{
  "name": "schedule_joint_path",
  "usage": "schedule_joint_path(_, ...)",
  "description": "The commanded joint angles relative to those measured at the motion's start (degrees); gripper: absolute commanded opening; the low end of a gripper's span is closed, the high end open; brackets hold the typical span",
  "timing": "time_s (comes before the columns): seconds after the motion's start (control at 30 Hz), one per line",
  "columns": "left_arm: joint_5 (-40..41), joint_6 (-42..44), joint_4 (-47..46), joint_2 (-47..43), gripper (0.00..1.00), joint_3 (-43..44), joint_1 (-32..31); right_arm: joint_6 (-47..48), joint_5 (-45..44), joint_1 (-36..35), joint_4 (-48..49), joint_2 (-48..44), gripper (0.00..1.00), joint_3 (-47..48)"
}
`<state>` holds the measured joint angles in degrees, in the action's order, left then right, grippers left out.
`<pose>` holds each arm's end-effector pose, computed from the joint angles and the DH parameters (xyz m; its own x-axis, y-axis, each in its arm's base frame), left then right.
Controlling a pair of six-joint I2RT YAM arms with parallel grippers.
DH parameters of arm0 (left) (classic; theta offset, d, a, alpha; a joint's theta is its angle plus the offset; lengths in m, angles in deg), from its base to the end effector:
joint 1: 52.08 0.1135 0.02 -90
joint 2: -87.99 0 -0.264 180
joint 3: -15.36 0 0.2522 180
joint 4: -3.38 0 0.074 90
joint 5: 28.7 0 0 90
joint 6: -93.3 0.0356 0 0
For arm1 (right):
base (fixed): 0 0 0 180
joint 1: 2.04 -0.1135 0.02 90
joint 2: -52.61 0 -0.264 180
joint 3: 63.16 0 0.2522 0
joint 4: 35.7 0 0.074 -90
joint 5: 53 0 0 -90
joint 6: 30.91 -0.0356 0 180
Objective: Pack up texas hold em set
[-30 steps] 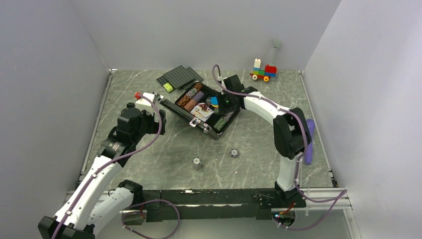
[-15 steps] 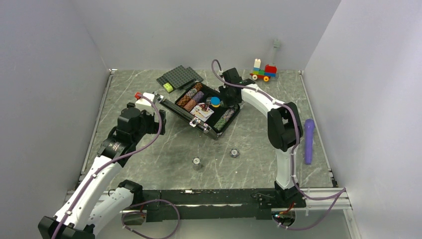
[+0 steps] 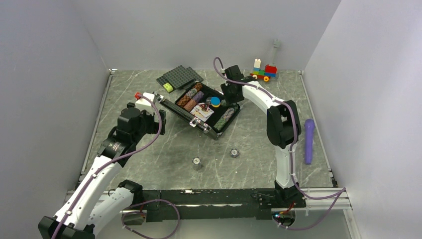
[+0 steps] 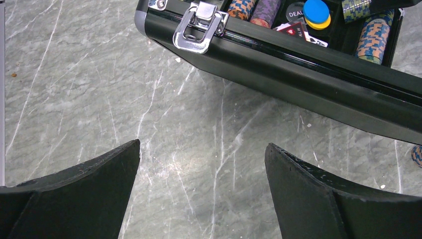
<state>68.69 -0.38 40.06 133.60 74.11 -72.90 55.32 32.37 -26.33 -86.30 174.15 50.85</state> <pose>0.1709 -0.0601 0.3158 -0.3881 0.0795 -0.9182 0.2178 0.9760 -0.0076 0.4259 0.1890 0.2125 -0.7968 -0.2877 -0.5314 -0.3195 0.9470 -0.0337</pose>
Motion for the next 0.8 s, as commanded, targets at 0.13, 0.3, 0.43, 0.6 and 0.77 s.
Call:
schedule_joint_path(0.13, -0.23, 0.16, -2.29, 0.53, 0.99, 0.53, 0.16, 2.04, 1.95, 0.2, 14.89, 4.24, 0.43, 4.18)
schedule_joint_path(0.3, -0.12, 0.21, -2.34, 0.7, 0.99, 0.53, 0.18, 3.24, 2.4, 0.32, 15.74, 4.94, 0.43, 5.47)
schedule_joint_path(0.43, -0.14, 0.21, -2.3, 0.85, 0.99, 0.53, 0.17, 5.3, 3.44, 0.3, 16.72, 4.27, 0.43, 5.09)
schedule_joint_path(0.6, -0.27, 0.22, -2.31, 0.91, 1.0, 0.62, 0.16, 4.69, 5.06, 0.3, 17.5, 2.92, 0.46, 3.47)
schedule_joint_path(0.77, -0.34, 0.17, -2.34, 0.89, 0.99, 0.6, 0.17, 3.86, 5.24, 0.43, 18.71, -0.31, 0.56, 0.54)
